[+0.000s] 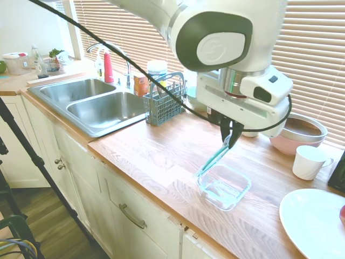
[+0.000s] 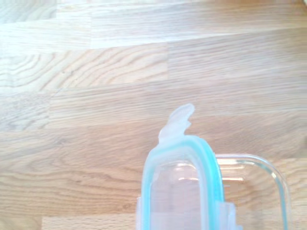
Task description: Cover the lid of the food container
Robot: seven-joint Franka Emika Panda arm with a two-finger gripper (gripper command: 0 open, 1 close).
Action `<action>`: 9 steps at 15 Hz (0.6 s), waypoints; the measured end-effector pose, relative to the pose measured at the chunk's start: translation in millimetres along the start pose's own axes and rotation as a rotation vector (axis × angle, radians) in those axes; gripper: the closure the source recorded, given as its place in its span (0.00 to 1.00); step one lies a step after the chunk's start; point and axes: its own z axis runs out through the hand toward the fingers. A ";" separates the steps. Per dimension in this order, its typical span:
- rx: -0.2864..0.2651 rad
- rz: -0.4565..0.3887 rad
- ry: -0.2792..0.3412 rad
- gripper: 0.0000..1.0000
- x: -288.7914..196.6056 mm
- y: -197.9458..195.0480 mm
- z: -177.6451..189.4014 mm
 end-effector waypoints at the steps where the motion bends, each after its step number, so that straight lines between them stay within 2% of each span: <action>1: -0.002 0.002 -0.001 1.00 6.4 3.2 3.3; 9: -0.011 0.026 -0.032 1.00 35.0 30.7 37.8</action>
